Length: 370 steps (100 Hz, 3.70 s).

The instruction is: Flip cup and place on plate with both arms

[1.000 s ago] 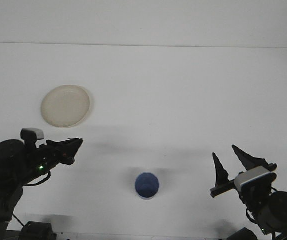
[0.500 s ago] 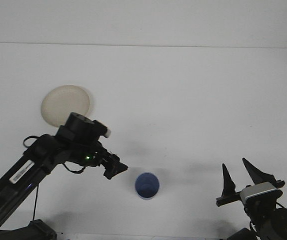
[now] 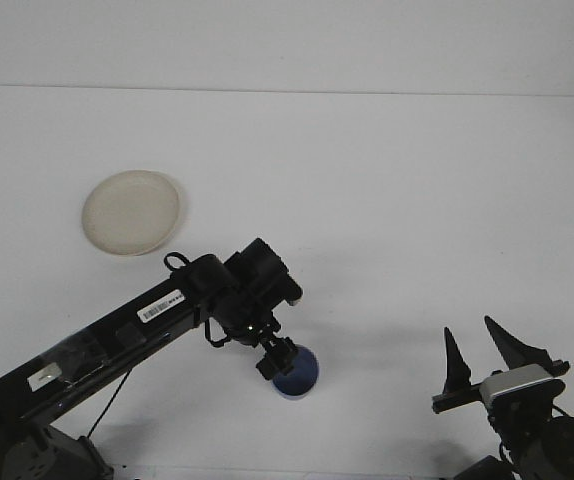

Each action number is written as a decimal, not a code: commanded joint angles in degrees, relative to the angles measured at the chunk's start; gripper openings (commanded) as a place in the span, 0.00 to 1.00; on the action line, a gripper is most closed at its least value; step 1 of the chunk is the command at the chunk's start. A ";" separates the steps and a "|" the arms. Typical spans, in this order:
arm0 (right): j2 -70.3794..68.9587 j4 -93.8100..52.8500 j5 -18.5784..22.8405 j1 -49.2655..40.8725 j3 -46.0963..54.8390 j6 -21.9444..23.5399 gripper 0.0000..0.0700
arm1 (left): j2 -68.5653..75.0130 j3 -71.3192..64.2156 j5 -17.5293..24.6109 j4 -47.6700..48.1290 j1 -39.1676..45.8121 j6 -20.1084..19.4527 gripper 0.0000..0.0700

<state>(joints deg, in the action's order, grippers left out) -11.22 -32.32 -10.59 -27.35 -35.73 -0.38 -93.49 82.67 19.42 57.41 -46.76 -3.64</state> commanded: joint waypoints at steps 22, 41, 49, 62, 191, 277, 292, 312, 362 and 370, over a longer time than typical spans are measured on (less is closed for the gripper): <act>-0.02 0.50 0.07 -0.28 -0.20 0.39 0.57 | -6.93 1.27 -4.66 -2.19 -3.85 -0.85 0.62; -0.02 0.50 0.07 -0.28 -0.20 0.39 0.57 | -9.86 1.27 -5.66 -3.91 -5.20 -0.83 0.53; -0.02 0.50 0.04 -0.28 -0.20 0.39 0.57 | -10.51 1.27 -6.93 -4.13 -5.40 -0.83 0.36; -0.02 0.50 0.04 -0.28 -0.20 0.37 0.57 | -10.58 1.27 -7.65 -4.26 -5.44 -0.81 0.02; -0.02 0.09 -0.02 -0.28 -0.20 0.57 0.57 | -12.44 26.18 -15.91 -0.72 52.65 -1.42 0.02; -0.04 0.11 -0.44 -0.28 -0.20 0.79 0.57 | -23.85 29.42 -11.26 -9.09 57.29 -1.25 0.72; -0.07 0.11 -0.44 -0.28 -0.20 1.40 0.57 | -21.70 36.37 -10.75 -5.09 57.29 -1.27 0.72; -0.07 0.11 -0.50 -0.28 -0.20 1.75 0.57 | -13.42 40.96 -10.62 -0.28 57.31 -0.68 0.72; -0.07 8.39 -10.43 -0.26 4.76 2.12 0.57 | 24.46 4.50 -2.67 -9.42 55.98 3.04 0.52; -0.31 10.97 -10.73 -0.26 5.07 1.84 0.52 | 32.59 -7.65 -3.02 -16.33 54.31 2.84 0.22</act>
<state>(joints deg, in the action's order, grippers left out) -11.29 -23.51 -21.02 -27.35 -30.52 0.91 -66.15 84.05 16.49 45.80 8.16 -1.06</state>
